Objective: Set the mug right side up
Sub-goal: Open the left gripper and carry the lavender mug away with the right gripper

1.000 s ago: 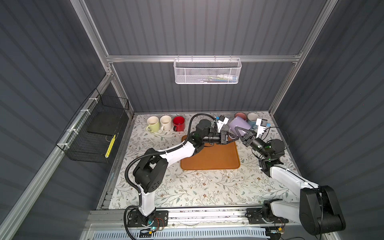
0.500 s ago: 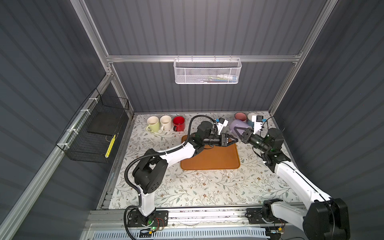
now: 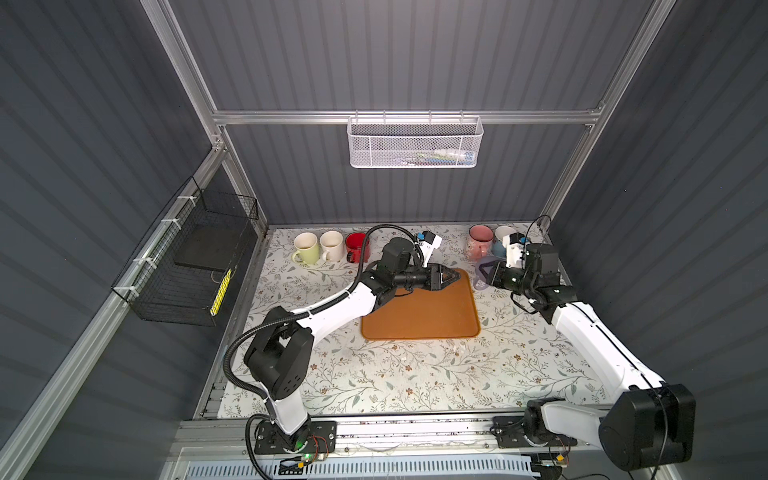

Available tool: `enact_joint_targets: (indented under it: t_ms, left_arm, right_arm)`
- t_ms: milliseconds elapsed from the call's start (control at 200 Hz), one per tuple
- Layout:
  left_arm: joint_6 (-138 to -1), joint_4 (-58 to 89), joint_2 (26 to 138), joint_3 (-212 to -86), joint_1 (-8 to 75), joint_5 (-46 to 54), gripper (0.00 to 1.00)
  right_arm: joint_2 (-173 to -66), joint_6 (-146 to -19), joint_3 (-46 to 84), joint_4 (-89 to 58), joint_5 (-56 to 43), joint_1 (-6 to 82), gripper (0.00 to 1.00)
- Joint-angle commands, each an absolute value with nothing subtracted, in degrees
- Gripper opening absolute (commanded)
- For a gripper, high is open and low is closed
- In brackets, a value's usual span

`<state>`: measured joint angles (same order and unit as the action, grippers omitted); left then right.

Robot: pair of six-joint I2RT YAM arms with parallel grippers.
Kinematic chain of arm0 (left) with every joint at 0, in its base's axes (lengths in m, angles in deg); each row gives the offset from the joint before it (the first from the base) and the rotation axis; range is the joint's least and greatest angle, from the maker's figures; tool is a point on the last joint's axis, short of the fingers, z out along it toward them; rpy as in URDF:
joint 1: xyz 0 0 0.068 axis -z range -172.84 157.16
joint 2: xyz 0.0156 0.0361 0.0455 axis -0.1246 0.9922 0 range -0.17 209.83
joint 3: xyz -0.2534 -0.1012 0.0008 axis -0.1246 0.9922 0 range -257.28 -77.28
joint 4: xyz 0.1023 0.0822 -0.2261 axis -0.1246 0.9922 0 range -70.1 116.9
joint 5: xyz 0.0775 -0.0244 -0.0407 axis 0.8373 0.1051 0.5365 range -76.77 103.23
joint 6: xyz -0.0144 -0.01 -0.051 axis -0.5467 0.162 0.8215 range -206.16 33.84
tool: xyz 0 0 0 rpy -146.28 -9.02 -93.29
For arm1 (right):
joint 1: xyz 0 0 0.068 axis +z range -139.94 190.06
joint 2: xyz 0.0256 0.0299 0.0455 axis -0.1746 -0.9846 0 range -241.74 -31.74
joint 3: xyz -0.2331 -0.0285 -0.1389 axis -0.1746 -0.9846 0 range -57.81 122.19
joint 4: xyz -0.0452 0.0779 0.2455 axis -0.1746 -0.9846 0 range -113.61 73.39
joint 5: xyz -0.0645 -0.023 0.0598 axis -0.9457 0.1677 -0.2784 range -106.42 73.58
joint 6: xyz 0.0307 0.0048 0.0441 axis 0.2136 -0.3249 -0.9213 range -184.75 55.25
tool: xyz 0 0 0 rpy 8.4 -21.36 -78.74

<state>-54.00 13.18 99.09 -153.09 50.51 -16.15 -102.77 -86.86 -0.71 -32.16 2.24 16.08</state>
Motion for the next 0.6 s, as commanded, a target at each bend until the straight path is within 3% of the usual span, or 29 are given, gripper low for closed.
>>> enact_joint_targets:
  t_ms: [0, 310, 595]
  left_arm:
    - [-65.21, 27.67, 96.54, -155.60, 50.48, -3.33, 0.38]
    - [-73.89, 40.02, 94.65, -156.33, 51.45, 16.12, 0.36]
    - [-75.58, 39.25, 92.13, -153.13, 51.54, 18.14, 0.35]
  right_arm:
    - [-103.57, -81.55, 6.27, -39.95, -1.84, 14.51, 0.00]
    - [-114.73, -74.17, 21.78, -58.34, -10.13, 13.27, 0.00]
    - [-124.13, -71.37, 31.09, -64.77, -10.09, 9.60, 0.00]
